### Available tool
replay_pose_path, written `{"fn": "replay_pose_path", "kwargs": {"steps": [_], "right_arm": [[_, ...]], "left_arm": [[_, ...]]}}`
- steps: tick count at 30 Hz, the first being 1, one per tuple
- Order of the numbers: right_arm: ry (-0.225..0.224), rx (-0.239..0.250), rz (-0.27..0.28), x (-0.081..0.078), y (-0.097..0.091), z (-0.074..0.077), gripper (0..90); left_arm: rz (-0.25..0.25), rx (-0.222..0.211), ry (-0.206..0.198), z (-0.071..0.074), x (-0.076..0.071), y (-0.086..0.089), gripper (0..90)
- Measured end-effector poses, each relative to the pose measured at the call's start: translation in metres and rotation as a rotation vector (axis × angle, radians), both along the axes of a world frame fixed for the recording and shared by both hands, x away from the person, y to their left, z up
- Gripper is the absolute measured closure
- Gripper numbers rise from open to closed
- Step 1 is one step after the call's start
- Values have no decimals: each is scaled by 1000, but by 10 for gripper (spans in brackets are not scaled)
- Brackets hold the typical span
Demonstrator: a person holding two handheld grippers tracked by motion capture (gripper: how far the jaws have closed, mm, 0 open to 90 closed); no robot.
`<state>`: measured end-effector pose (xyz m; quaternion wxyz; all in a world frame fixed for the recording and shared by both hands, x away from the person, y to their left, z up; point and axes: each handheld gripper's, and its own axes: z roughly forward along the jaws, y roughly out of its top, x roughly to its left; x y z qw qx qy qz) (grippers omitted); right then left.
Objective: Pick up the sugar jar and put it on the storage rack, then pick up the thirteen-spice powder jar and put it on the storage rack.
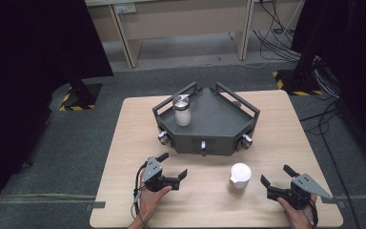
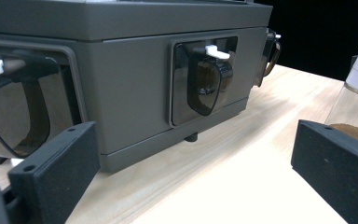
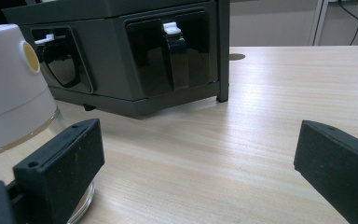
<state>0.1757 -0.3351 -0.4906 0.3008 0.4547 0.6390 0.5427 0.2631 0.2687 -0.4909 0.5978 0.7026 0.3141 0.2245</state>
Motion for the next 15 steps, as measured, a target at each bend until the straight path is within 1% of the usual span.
{"fn": "replay_pose_path", "kwargs": {"steps": [15], "right_arm": [[-3, 0, 2, -1, 0, 0, 18]], "left_arm": [[7, 2, -1, -1, -2, 0, 10]]}}
